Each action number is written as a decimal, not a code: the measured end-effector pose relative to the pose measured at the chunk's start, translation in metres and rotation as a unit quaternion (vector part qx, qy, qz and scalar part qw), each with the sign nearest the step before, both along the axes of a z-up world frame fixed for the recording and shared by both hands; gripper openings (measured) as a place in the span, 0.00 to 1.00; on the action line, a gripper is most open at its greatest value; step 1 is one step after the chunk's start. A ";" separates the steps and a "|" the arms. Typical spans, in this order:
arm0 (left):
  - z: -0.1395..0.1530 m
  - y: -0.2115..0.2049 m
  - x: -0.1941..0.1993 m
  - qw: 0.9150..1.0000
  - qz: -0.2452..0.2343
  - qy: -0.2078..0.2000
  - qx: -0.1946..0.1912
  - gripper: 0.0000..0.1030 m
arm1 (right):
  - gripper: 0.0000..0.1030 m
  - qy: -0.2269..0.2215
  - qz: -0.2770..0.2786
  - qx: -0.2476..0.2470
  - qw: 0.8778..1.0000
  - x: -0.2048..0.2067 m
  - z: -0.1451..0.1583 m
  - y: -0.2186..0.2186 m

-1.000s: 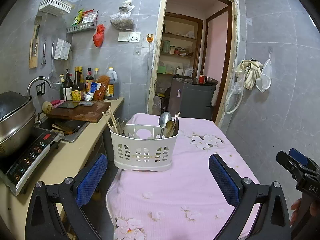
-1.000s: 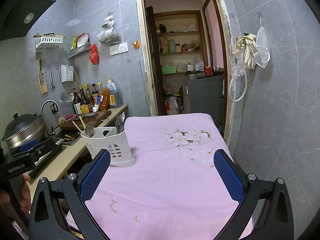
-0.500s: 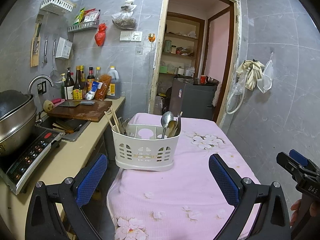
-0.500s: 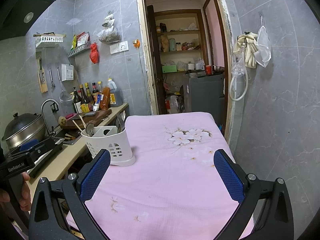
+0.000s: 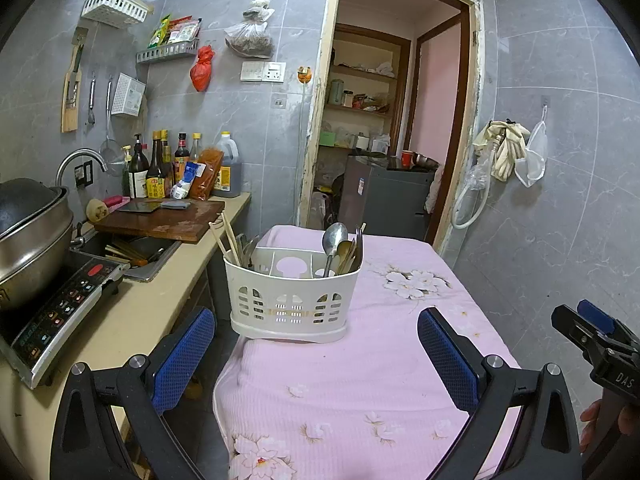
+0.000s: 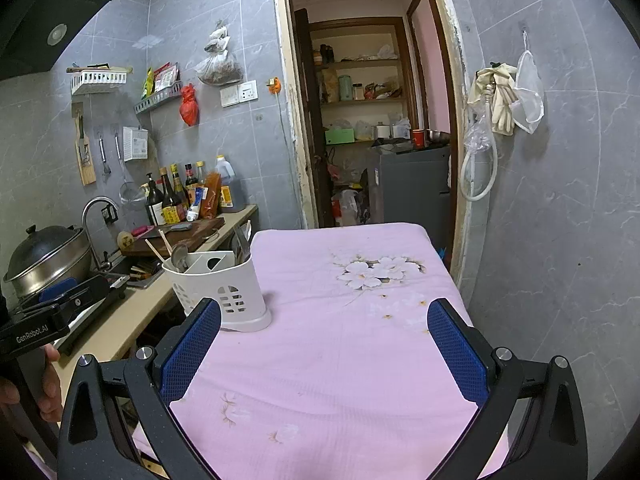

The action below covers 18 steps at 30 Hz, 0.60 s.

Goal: Organize utensils

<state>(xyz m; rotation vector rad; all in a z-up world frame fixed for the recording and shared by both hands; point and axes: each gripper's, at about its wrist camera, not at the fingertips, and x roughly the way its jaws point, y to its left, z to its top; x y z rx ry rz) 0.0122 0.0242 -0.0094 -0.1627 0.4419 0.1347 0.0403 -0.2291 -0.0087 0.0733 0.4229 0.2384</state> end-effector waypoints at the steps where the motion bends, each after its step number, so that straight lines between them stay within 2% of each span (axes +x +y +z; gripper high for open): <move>1: 0.000 0.000 0.000 1.000 0.000 0.000 0.000 0.99 | 0.99 0.000 0.000 0.000 1.000 0.000 0.000 0.000; 18: -0.001 0.002 0.001 1.000 0.000 0.001 -0.001 0.99 | 0.99 0.002 0.002 0.000 1.000 -0.003 -0.004 0.004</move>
